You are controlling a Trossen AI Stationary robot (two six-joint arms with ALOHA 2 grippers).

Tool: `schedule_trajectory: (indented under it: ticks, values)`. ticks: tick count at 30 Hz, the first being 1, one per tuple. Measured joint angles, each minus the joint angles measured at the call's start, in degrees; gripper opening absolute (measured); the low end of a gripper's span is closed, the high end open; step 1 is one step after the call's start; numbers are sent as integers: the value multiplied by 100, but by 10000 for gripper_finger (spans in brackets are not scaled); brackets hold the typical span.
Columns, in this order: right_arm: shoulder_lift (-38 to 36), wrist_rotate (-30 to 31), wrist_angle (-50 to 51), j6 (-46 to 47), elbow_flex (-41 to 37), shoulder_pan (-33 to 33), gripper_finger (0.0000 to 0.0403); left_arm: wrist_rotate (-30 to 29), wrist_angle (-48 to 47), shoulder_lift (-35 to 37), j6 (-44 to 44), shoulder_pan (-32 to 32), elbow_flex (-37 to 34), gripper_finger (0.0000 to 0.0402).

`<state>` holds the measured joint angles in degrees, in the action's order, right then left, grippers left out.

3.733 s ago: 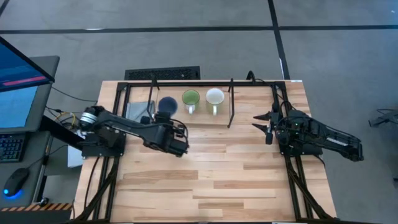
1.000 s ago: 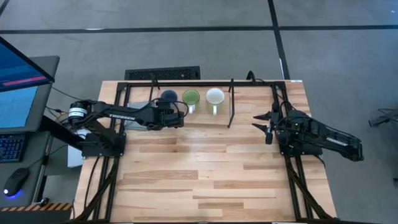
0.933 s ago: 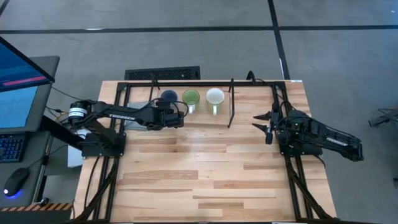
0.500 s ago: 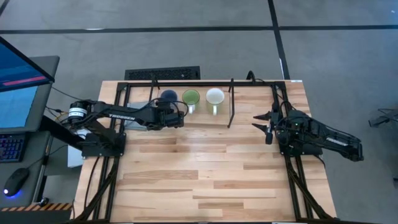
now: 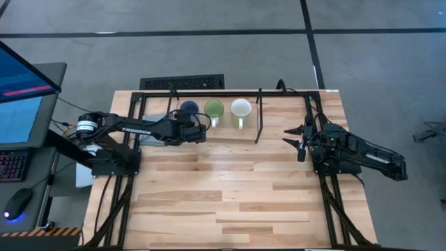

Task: Stack small to large cups/mugs on shelf
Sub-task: Put the blue mug on the shelf

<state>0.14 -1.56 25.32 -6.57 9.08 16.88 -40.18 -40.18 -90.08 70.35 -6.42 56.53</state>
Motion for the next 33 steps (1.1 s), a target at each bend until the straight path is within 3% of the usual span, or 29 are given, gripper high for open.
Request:
schedule_trajectory:
  ticks: [27, 33]
  values:
    - [0, 0, 7, 0, 0, 0, 182, 67, 2, 2, -2, 9, 0, 27]
    - [1, 0, 8, 0, 0, 0, 180, 107, 5, 4, -38, 11, 0, 49]
